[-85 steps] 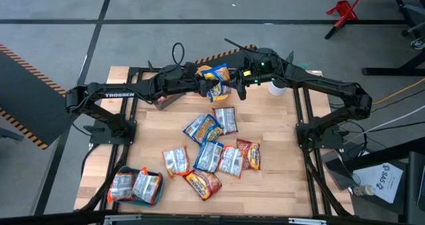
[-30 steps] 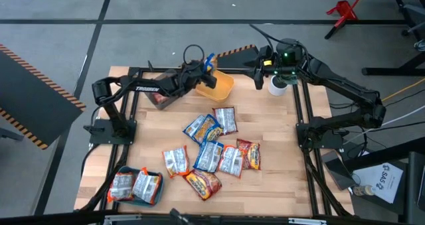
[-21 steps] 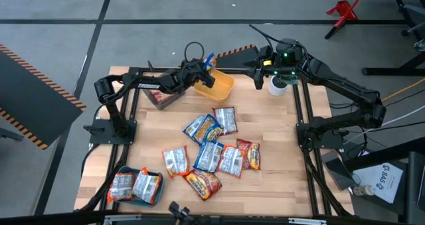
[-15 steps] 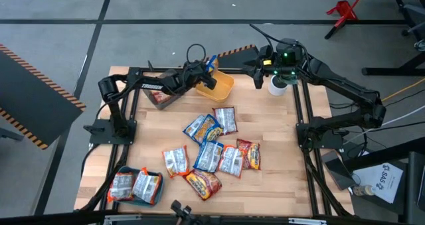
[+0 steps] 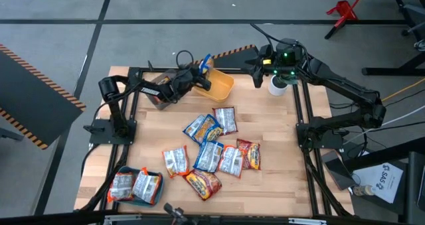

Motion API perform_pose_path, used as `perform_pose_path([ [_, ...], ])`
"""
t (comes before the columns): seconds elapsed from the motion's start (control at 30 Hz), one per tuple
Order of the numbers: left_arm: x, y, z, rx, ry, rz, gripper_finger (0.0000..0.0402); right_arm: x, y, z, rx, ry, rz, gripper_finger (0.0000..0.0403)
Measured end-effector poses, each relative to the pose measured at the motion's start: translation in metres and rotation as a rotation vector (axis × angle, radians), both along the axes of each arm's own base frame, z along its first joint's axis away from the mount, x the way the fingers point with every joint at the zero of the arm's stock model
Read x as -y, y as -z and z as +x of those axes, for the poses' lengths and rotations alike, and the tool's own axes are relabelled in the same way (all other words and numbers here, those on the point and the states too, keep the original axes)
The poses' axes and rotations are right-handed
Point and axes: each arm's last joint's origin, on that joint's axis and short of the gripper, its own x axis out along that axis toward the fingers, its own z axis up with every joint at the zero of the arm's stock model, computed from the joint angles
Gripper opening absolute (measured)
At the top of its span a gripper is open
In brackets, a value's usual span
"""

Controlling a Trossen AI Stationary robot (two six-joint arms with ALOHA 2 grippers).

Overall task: Sort Maruchan noodles
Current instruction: Put the blue noodle pack into the yellow bin

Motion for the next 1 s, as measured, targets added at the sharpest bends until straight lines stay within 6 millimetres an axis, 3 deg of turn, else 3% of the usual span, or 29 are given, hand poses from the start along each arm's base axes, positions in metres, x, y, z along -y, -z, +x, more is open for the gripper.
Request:
perform_pose_path([
  [0.3, 0.005, 0.013, -0.010, 0.032, -0.040, -0.043, 0.0145, 0.000, 0.000, 0.000, -0.002, 0.016, -0.005, 0.0191],
  [0.63, 0.004, 0.034, -0.008, 0.020, -0.053, -0.095, 0.0145, 0.000, 0.000, 0.000, -0.003, 0.016, -0.005, 0.0191],
  [1.0, 0.005, 0.036, -0.009, 0.010, -0.114, -0.081, 0.0166, 0.000, 0.000, 0.000, -0.001, 0.007, -0.001, 0.0191],
])
